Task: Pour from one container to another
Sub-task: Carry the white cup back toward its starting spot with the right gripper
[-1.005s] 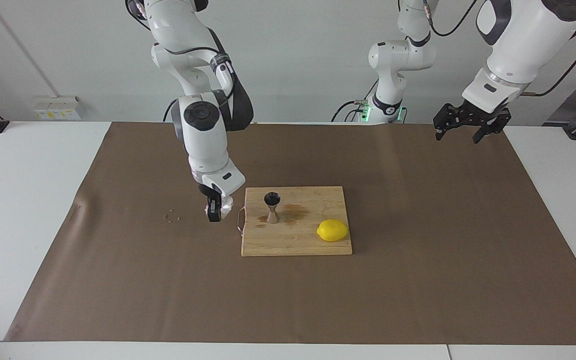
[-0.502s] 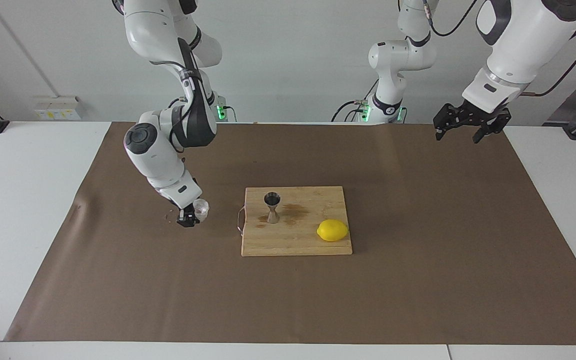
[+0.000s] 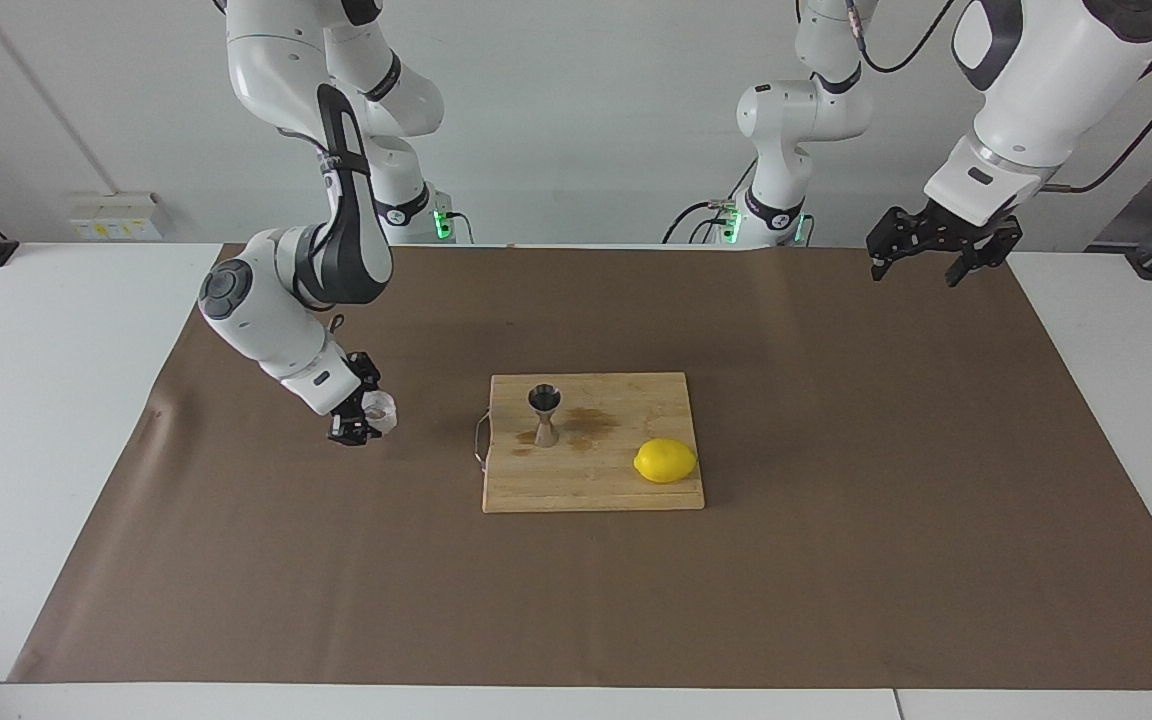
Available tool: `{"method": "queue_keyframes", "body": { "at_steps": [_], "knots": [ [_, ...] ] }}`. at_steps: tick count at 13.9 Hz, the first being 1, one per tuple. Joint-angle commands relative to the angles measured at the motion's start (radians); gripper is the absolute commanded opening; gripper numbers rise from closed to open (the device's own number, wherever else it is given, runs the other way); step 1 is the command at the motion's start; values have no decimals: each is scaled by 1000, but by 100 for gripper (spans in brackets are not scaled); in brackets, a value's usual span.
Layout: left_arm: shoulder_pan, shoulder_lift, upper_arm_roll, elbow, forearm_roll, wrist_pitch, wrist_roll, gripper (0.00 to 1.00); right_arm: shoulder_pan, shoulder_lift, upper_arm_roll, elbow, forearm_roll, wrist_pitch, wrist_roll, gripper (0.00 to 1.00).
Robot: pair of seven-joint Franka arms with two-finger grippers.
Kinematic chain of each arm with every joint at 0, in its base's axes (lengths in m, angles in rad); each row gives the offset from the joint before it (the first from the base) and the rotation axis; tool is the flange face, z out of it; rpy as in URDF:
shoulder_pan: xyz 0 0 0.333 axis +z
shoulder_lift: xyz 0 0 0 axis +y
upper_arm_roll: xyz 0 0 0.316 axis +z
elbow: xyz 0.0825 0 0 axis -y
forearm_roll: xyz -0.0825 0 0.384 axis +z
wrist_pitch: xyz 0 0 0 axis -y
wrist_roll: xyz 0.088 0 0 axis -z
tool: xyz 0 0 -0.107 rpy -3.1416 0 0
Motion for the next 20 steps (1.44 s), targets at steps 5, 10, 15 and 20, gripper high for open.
{"method": "queue_keyframes", "body": {
  "at_steps": [5,10,15,20],
  "knots": [
    [2,-33,5,-36,-14,10,12,100,-100,-24,12,-56,38,53,-162,2],
    [2,-33,5,-36,-12,10,10,100,-124,-4,14,-74,38,92,-198,6],
    [2,-33,5,-36,-14,10,10,100,-115,-6,14,-88,38,116,-199,59],
    [2,-33,5,-36,-14,10,10,100,-86,-56,14,-82,40,100,-165,100]
  ]
}}
